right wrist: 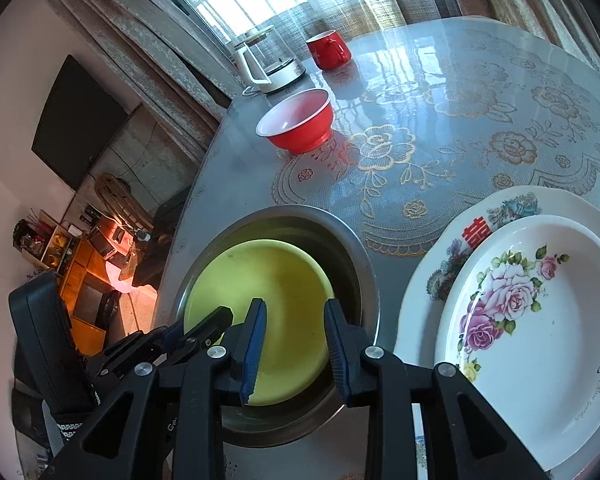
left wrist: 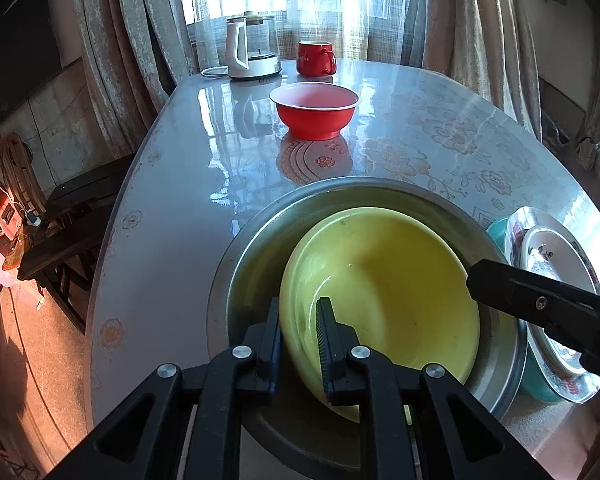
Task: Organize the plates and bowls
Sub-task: 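Lower the yellow bowl into the steel bowl and open both grippers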
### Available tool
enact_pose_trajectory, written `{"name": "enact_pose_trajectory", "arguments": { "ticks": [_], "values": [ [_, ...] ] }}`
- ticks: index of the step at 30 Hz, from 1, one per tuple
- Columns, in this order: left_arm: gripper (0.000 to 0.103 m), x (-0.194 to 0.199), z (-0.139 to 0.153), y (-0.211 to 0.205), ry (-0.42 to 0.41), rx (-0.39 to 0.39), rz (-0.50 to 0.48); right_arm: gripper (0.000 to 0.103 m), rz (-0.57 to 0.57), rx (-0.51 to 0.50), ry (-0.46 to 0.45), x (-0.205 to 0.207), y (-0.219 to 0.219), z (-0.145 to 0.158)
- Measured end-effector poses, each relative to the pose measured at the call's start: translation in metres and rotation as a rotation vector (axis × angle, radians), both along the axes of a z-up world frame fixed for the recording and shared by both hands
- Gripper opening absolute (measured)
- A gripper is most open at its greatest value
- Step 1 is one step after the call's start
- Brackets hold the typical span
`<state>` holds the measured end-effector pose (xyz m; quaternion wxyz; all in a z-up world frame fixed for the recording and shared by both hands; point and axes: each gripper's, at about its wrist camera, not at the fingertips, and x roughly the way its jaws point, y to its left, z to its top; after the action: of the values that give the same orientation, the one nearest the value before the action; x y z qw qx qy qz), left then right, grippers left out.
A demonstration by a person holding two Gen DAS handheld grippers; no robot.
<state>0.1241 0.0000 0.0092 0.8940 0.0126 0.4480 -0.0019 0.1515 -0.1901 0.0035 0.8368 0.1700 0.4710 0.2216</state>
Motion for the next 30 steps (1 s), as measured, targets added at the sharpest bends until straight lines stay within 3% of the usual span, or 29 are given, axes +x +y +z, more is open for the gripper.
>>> {"name": "enact_pose_trajectory", "arguments": {
  "ticks": [15, 20, 30],
  "values": [
    [0.017, 0.002, 0.001, 0.001, -0.005, -0.008, 0.014, 0.03, -0.004, 0.019, 0.014, 0.0, -0.003, -0.005],
    [0.036, -0.002, 0.011, 0.002, -0.038, -0.018, 0.015, 0.03, 0.001, 0.026, 0.017, 0.001, -0.002, -0.006],
    [0.042, -0.006, 0.021, 0.003, -0.073, -0.013, 0.03, 0.03, 0.001, 0.033, 0.023, 0.0, -0.002, -0.007]
  ]
}}
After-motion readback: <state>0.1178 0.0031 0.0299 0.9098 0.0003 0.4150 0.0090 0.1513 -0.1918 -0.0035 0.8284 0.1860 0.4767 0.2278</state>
